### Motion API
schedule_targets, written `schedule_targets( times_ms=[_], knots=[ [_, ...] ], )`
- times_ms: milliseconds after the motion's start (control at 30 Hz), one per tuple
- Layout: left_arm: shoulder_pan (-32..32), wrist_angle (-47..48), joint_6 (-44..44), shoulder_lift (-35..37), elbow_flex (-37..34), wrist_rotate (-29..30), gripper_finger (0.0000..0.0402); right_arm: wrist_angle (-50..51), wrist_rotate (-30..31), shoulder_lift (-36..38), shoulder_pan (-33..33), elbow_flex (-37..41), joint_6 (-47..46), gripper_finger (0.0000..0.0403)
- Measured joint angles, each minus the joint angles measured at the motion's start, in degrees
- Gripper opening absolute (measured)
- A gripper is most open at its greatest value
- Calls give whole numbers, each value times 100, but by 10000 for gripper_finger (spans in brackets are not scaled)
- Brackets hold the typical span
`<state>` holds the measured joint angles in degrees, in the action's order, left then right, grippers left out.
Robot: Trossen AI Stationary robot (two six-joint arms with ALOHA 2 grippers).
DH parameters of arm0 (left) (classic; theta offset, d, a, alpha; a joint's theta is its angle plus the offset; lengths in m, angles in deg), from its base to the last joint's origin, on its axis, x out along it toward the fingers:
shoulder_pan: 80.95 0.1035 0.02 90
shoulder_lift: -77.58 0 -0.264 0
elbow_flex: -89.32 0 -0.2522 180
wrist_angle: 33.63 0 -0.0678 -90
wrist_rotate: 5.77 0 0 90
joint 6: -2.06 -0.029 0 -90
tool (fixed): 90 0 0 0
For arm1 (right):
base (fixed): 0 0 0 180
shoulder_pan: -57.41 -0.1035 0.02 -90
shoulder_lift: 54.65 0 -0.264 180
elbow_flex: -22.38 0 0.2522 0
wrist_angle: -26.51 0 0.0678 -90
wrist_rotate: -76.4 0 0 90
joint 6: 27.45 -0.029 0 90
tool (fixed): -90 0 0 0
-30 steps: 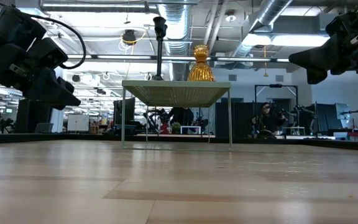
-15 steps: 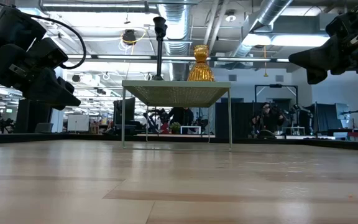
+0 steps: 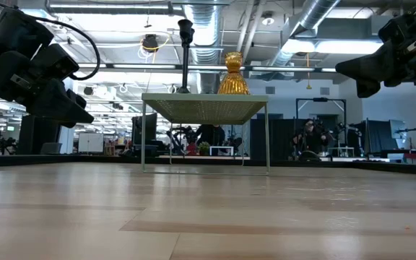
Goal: Pick & Place candle stick holders
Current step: Return to Home Position
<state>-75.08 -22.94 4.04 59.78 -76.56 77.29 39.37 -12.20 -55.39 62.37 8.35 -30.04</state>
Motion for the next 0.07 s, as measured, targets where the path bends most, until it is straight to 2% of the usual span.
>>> schedule_targets(
  times_ms=[67],
  knots=[
    [-1, 0, -1, 0, 0, 0, 8, 0, 2, 0, -1, 1, 0, 0]
  ],
)
